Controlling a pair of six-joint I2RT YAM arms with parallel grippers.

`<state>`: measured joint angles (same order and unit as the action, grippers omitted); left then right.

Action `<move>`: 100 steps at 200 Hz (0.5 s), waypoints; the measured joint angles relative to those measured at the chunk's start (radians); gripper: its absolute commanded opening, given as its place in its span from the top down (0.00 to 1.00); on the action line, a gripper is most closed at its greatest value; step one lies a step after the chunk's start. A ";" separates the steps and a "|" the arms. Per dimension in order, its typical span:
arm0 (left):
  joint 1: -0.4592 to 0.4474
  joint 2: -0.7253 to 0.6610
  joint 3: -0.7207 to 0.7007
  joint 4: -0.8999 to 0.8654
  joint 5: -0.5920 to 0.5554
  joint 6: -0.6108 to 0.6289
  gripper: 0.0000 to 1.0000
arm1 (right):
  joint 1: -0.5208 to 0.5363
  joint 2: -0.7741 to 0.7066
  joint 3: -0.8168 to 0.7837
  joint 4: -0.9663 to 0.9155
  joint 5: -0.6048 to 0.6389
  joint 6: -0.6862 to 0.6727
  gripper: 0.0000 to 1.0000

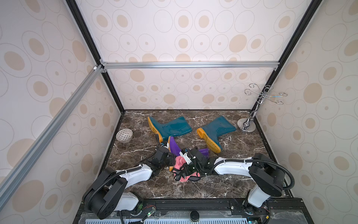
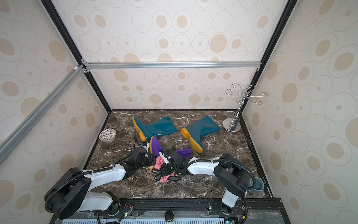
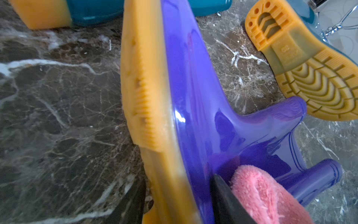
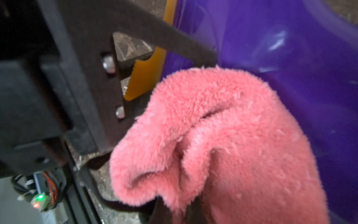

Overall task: Wipe the rubber boots with a cloth
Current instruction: Wipe the dirt off the rubber boot.

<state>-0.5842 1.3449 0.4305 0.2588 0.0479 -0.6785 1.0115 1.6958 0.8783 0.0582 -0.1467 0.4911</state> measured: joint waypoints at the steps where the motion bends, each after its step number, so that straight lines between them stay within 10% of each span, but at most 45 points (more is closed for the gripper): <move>1: 0.000 0.000 0.000 0.000 0.000 0.000 0.47 | 0.001 0.001 0.002 -0.002 0.003 0.000 1.00; 100: 0.001 0.008 -0.001 0.002 0.000 -0.003 0.44 | -0.137 -0.211 -0.226 0.013 0.092 0.046 1.00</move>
<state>-0.5835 1.3529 0.4294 0.2604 0.0475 -0.6819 0.8745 1.4853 0.6521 0.0708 -0.0544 0.5373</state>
